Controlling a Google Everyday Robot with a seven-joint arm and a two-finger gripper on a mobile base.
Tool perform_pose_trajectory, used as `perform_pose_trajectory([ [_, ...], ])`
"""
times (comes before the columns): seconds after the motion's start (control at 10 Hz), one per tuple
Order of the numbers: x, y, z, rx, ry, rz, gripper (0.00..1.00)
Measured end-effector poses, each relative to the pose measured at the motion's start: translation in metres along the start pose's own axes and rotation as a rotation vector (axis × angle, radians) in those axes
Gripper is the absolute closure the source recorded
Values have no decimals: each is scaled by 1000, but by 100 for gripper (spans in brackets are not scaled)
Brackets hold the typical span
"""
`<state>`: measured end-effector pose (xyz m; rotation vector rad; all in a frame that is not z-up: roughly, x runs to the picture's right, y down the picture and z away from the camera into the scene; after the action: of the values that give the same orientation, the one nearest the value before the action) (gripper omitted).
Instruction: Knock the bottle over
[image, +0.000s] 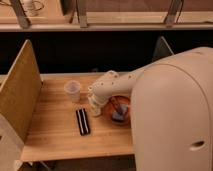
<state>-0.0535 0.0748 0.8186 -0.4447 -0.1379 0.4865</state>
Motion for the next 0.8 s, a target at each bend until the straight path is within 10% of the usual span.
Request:
perform_pose_trajectory([
  [0.4,-42,-53,-35,220,-120,-206,100],
  [0.8,-1,-127,-143,489,-151,-95,100],
])
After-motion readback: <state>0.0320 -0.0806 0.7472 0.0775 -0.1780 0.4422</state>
